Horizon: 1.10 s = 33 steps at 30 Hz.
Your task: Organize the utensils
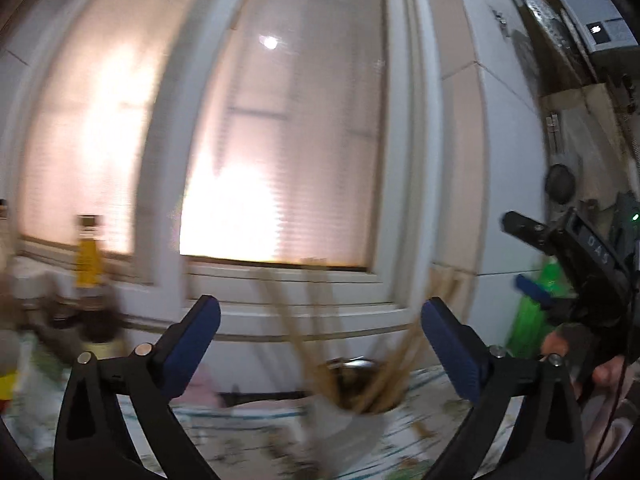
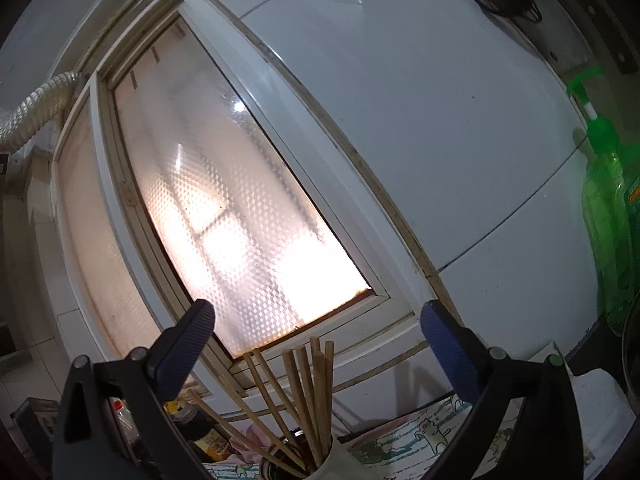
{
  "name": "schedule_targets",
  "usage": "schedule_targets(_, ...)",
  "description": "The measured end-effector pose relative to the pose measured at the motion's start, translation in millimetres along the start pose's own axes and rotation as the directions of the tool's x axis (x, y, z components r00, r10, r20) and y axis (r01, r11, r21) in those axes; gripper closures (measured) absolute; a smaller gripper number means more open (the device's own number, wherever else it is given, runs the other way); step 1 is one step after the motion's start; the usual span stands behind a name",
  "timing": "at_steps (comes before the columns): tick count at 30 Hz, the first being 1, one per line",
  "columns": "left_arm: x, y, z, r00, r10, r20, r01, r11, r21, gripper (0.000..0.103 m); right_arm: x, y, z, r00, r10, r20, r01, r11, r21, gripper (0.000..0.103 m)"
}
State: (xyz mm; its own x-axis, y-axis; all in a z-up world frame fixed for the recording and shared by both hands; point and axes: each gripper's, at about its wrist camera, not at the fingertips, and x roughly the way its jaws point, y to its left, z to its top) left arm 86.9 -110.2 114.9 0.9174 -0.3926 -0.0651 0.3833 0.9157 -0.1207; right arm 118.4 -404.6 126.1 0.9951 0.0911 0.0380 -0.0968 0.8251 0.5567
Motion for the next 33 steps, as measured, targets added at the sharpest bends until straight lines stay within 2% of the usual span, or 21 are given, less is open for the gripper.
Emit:
schedule_targets(4, -15, 26, -19, 0.995, 0.092, -0.028, -0.091, 0.995, 0.044, 0.001, -2, 13, -12, 0.999, -0.031, -0.012, 0.029, 0.994, -0.102, 0.0)
schedule_targets(6, -18, 36, -31, 0.989, 0.134, -0.055, -0.129, 0.989, 0.074, 0.001, 0, 20, -33, 0.992, -0.122, -0.041, 0.11, 0.97, -0.217, 0.0)
schedule_targets(8, -22, 48, -42, 0.982, 0.172, -0.082, -0.165, 0.982, 0.088, 0.001, 0, 20, -50, 0.986, -0.153, -0.063, 0.132, 0.957, -0.258, 0.0)
schedule_targets(12, -27, 59, -52, 0.978, 0.176, -0.109, -0.171, 0.983, 0.06, 0.001, -3, 20, -76, 0.975, -0.149, -0.163, 0.091, 0.944, -0.317, 0.0)
schedule_targets(16, -36, 54, -53, 0.983, 0.159, -0.096, -0.152, 0.986, 0.075, 0.001, -12, 33, -98, 0.973, -0.16, -0.168, 0.07, 0.893, -0.444, 0.0)
schedule_targets(20, -43, 49, -57, 0.988, 0.145, -0.058, -0.139, 0.986, 0.089, 0.001, -11, 33, -114, 0.966, -0.143, -0.214, 0.036, 0.898, -0.438, 0.0)
schedule_targets(24, -36, 49, -58, 0.986, 0.142, -0.09, -0.134, 0.986, 0.095, 0.001, -11, 41, -120, 0.967, -0.161, -0.2, 0.042, 0.867, -0.497, 0.0)
schedule_targets(29, -16, 64, -63, 0.952, 0.237, -0.192, -0.23, 0.971, 0.059, 0.001, -9, 45, -124, 0.965, -0.189, -0.183, 0.066, 0.848, -0.527, 0.0)
schedule_targets(33, -12, 71, -65, 0.944, 0.25, -0.213, -0.249, 0.968, 0.031, 0.001, -2, 45, -126, 0.953, -0.227, -0.202, 0.084, 0.837, -0.541, 0.0)
